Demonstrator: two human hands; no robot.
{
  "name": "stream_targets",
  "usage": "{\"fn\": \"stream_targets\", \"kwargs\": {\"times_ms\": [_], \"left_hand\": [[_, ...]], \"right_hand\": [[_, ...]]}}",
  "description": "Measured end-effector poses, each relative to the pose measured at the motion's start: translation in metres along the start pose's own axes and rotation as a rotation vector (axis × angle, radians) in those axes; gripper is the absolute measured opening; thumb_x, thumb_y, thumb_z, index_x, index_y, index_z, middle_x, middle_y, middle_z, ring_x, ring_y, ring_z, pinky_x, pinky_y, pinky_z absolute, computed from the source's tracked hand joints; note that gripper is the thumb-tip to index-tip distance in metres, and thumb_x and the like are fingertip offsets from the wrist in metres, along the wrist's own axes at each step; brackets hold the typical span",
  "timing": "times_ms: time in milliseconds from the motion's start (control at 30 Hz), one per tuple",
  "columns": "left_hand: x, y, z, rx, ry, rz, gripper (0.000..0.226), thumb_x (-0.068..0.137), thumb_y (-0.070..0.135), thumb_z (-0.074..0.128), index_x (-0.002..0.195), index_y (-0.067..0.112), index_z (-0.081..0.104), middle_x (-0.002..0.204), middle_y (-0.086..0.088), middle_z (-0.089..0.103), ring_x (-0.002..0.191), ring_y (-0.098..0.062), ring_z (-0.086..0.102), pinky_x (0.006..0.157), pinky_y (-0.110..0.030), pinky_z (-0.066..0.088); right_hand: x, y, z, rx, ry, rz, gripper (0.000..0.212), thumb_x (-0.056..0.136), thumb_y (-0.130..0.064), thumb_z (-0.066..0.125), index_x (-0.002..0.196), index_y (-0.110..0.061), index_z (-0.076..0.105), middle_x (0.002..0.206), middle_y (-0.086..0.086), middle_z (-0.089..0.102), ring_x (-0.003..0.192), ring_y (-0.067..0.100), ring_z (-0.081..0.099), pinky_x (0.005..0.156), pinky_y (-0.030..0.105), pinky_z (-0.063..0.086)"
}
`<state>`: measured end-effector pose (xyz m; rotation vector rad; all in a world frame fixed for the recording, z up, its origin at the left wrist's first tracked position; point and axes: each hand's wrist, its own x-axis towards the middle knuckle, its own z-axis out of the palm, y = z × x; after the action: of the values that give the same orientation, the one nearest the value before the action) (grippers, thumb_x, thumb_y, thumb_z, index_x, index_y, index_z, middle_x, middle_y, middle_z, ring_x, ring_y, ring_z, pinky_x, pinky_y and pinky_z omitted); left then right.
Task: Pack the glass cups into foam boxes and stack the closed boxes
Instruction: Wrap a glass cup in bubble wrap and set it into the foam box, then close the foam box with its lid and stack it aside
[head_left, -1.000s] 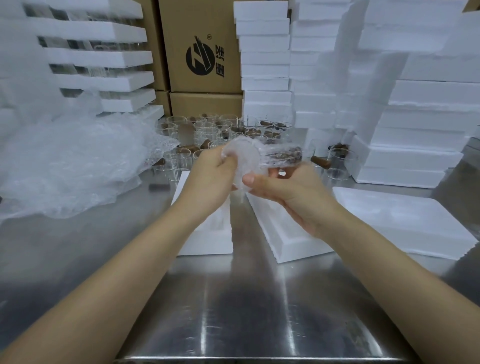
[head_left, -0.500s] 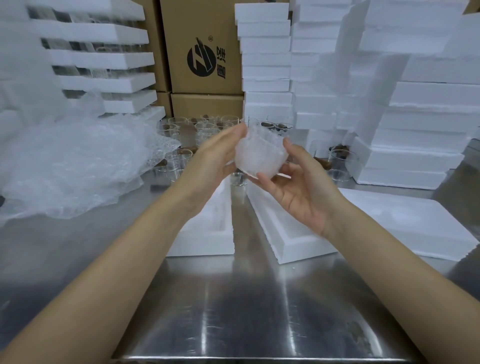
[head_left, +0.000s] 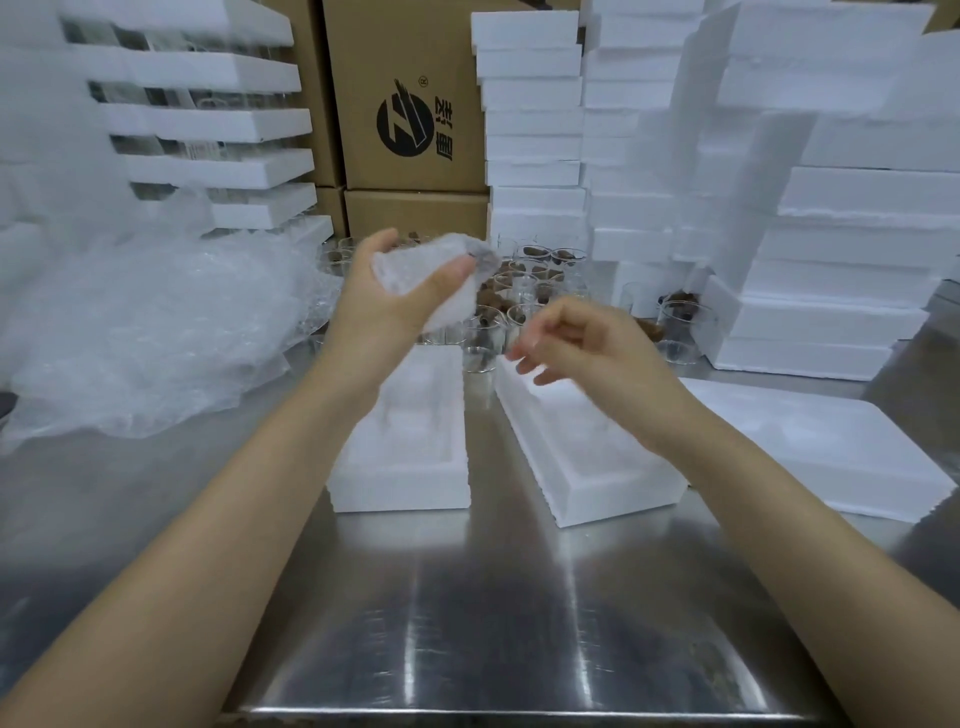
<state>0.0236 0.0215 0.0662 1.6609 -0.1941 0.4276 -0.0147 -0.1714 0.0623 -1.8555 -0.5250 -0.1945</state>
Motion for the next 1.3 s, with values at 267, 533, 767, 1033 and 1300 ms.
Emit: {"fn": "stream_targets", "kwargs": {"times_ms": [267,533,767,1033,1300], "left_hand": [[0.015,0.001,-0.021,-0.018,0.117,-0.108,0.061,0.079,0.056,0.07,0.126,0.023,0.051,0.117,0.004,0.062,0.106,-0.014,0.062,0.091,-0.035,0.054],[0.007,0.003,-0.015,0.046,-0.22,0.001,0.063,0.086,0.067,0.047,0.107,0.01,0.062,0.089,-0.005,0.061,0.085,-0.009,0.058,0.086,-0.026,0.043],[0.005,-0.01,-0.016,0.256,-0.327,-0.13,0.058,0.053,0.07,0.062,0.101,0.038,0.058,0.096,0.022,0.061,0.077,0.008,0.058,0.056,-0.013,0.044],[0.007,-0.012,-0.027,0.651,-0.581,-0.091,0.055,0.047,0.069,0.07,0.087,0.031,0.063,0.109,0.016,0.06,0.097,-0.005,0.052,0.074,-0.015,0.036],[0.005,-0.005,-0.027,1.136,-0.573,0.035,0.106,0.035,0.088,0.038,0.11,0.019,0.067,0.136,0.007,0.052,0.132,-0.016,0.037,0.11,-0.042,0.013]], "right_hand": [[-0.016,0.005,0.033,-0.672,-0.517,-0.353,0.03,0.089,-0.017,0.068,0.119,-0.017,0.068,0.12,0.0,0.063,0.117,0.014,0.044,0.103,0.019,0.031],[-0.013,0.007,0.046,-0.666,-0.302,-0.291,0.03,0.089,0.001,0.057,0.115,-0.007,0.068,0.113,0.007,0.068,0.103,0.021,0.06,0.093,0.023,0.042],[-0.006,0.016,0.018,-0.935,-0.136,-0.033,0.031,0.089,-0.022,0.055,0.117,-0.025,0.067,0.117,-0.002,0.066,0.114,0.02,0.053,0.091,0.036,0.047],[-0.003,0.021,0.019,-0.961,-0.081,0.019,0.028,0.091,-0.029,0.057,0.118,-0.029,0.066,0.116,-0.006,0.066,0.115,0.017,0.05,0.084,0.03,0.044],[-0.003,0.021,0.02,-0.966,-0.079,0.016,0.027,0.092,-0.029,0.057,0.118,-0.028,0.066,0.114,-0.004,0.066,0.113,0.018,0.051,0.087,0.033,0.047]]}}
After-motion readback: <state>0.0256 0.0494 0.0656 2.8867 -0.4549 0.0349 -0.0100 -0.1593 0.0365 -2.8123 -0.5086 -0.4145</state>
